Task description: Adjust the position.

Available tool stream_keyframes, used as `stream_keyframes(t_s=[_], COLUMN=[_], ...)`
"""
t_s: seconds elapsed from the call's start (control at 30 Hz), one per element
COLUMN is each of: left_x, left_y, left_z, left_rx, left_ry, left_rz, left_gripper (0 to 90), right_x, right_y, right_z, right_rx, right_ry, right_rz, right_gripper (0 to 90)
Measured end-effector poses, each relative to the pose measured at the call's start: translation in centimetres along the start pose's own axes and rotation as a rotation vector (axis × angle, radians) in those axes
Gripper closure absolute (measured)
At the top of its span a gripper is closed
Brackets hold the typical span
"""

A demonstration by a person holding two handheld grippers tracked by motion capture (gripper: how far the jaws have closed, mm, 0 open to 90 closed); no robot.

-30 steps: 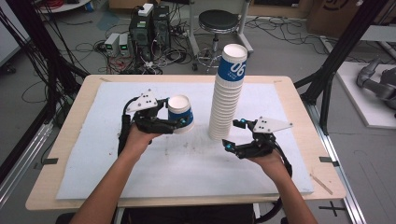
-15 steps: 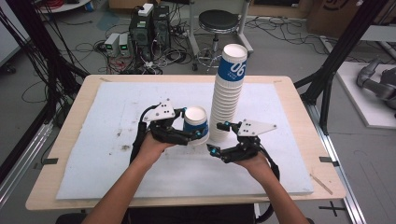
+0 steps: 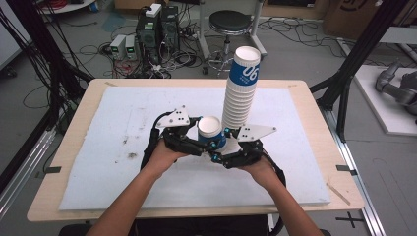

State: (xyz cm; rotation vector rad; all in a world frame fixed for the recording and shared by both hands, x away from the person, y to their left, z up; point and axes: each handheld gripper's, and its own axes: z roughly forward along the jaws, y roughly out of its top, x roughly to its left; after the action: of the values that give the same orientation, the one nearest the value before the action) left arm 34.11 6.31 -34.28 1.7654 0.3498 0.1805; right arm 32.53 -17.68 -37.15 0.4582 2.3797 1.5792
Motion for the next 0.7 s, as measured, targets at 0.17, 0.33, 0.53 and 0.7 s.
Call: stream_keyframes(t_s=[0.17, 0.33, 0.53, 0.7], left_x=[0.1, 0.4, 0.5, 0.3], left_y=[0.8, 1.2, 1.1, 0.9], left_z=[-0.6, -0.8, -1.0, -0.6], left_rx=[0.026, 0.059, 0.016, -0.023], left_ry=[0.0, -0.058, -0.108, -0.148], left_rz=[0.023, 0.042, 0.026, 0.012], left_gripper=[20.6, 27.3, 29.8, 30.1], right_x=[-0.1, -0.3, -0.6, -0.7], right_y=[0.4, 0.7, 0.4, -0.2], right_z=[-0.3, -0.7, -1.6, -1.3], right_rx=[0.052, 0.079, 0.023, -0.003], right_ry=[-0.002, 0.002, 0.031, 0.06], right_rz=[-0.058, -0.098, -0.062, -0.004], right_gripper=[28.8, 29.1, 18.4, 14.5])
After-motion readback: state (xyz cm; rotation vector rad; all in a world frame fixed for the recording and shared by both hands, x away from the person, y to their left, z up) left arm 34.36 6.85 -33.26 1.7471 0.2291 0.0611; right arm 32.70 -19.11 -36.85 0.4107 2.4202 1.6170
